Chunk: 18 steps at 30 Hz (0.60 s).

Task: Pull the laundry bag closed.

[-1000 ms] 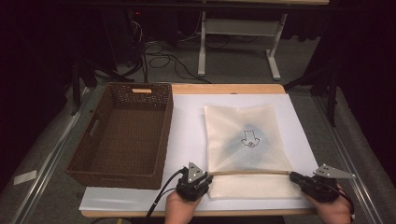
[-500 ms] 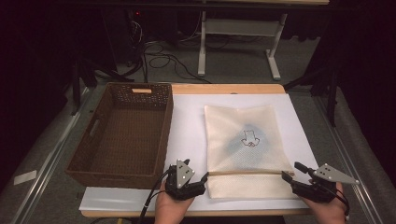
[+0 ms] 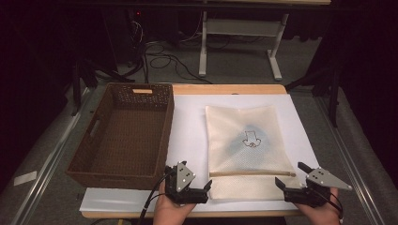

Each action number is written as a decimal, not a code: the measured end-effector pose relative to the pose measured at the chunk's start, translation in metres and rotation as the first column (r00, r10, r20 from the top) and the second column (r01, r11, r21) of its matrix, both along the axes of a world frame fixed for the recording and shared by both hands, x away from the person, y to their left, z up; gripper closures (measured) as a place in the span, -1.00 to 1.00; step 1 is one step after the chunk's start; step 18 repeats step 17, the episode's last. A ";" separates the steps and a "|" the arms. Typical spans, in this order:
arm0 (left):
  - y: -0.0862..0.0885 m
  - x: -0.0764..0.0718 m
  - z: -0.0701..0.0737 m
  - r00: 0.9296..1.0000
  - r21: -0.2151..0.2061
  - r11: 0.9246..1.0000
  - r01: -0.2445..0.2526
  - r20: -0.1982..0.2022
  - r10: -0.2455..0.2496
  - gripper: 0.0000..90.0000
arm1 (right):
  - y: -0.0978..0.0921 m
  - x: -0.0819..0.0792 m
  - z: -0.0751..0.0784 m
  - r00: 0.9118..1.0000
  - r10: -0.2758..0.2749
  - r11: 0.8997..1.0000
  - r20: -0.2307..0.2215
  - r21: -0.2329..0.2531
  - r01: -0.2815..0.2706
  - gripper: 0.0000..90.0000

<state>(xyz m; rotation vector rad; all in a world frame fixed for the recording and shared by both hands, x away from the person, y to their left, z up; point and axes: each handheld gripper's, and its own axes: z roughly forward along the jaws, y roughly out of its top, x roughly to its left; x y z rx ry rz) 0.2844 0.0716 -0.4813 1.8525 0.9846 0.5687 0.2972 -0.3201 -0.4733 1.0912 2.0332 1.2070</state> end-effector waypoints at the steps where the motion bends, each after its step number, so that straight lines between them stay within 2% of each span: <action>1: 0.001 0.000 0.000 1.000 -0.007 1.000 -0.004 -0.005 0.004 -1.00 | -0.001 0.001 -0.001 1.000 -0.002 1.000 0.000 -0.002 0.002 -1.00; 18: 0.003 0.000 -0.003 0.999 0.003 1.000 -0.026 -0.021 0.026 -1.00 | -0.005 0.001 -0.004 1.000 0.005 1.000 -0.019 0.004 -0.005 -0.99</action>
